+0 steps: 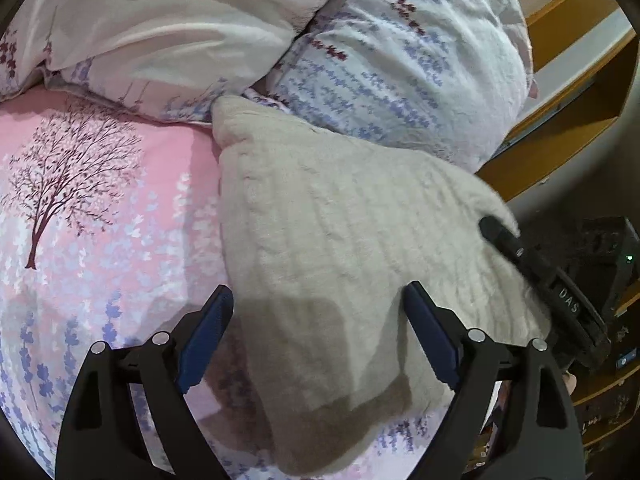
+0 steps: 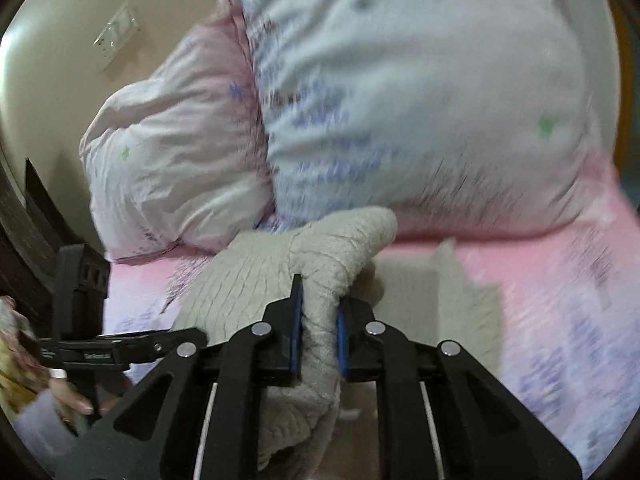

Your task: Fold small clothes

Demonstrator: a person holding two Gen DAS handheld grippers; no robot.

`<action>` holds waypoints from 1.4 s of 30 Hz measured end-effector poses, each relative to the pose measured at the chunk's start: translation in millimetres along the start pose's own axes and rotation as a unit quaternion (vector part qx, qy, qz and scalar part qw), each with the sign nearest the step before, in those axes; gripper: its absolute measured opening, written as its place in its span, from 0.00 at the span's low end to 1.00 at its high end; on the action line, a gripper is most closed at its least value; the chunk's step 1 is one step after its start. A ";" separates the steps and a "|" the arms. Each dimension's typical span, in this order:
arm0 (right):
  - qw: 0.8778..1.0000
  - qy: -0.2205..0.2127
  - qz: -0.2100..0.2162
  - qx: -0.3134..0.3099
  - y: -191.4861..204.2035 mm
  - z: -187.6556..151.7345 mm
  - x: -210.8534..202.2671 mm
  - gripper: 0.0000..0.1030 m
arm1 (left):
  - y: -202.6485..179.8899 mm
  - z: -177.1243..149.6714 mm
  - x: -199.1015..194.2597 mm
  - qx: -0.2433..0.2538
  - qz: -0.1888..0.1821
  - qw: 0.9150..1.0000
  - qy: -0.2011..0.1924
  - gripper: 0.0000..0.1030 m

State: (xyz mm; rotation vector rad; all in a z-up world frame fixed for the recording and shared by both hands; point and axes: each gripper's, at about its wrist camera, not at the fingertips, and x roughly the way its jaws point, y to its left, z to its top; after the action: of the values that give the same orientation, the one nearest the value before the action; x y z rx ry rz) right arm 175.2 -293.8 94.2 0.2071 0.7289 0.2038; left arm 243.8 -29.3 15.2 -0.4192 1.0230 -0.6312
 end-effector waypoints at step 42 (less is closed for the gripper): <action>0.987 0.045 0.023 0.155 -75.6 -88.3 -69.3 0.09 | -16.1 -50.8 -7.5 0.017 0.000 0.999 0.033 0.46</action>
State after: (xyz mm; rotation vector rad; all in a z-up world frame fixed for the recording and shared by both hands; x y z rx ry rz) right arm 73.4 -373.9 54.7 0.5139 0.8440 0.1440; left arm 191.5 -38.1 5.9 -0.3710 1.0744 -0.6654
